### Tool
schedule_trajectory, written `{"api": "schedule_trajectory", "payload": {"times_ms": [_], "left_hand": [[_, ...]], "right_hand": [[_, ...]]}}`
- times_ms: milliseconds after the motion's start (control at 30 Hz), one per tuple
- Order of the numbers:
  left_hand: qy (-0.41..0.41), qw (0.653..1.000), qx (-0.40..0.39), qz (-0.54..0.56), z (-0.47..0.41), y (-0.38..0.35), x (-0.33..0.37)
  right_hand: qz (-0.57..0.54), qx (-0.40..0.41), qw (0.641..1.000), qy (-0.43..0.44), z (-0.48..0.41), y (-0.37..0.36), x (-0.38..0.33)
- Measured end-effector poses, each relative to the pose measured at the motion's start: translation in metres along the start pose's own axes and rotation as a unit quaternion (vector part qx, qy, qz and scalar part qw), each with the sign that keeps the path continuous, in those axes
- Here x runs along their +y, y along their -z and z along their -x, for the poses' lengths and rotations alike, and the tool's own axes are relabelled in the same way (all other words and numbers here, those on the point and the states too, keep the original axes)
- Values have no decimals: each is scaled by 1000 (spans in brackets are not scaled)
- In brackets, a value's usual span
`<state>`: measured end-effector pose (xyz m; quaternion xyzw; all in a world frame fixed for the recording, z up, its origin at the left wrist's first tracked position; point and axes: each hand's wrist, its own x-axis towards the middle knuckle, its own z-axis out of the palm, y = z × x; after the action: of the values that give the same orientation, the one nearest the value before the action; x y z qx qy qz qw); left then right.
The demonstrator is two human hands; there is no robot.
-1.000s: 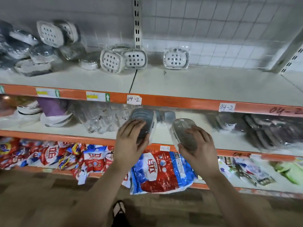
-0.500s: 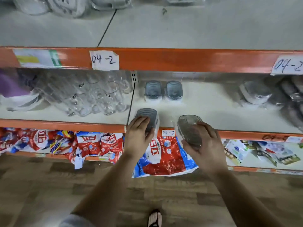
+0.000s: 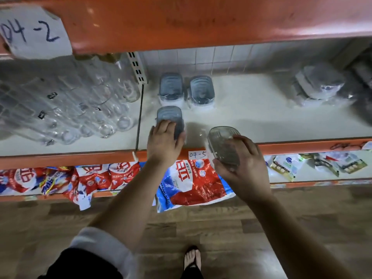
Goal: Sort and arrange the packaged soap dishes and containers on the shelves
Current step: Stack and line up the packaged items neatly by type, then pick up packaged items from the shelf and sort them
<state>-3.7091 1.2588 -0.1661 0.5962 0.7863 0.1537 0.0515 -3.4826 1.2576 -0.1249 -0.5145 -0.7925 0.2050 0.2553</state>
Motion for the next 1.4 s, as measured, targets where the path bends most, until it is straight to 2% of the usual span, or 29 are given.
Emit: {"api": "schedule_trajectory", "payload": {"times_ms": [100,267,433,633,1067,1400], "left_hand": [[-3,1000,-6,-19,0,3,7],[-96,995,14,-3,17,6,46],[-175,984,-27,22,31,-3,142],[-243,969,-50,21,41,-21,262],[-295,951,-63,72,82,-79,555],[-283,956,-47,62,50,-128,659]], "right_hand": [[6,16,1000,-8,4,10,8],[10,21,1000,-17,14,38,24],[13,72,996,-49,37,101,68],[39,96,991,-88,70,181,139],[63,149,977,-140,151,387,338],[56,160,977,-125,129,444,442]]}}
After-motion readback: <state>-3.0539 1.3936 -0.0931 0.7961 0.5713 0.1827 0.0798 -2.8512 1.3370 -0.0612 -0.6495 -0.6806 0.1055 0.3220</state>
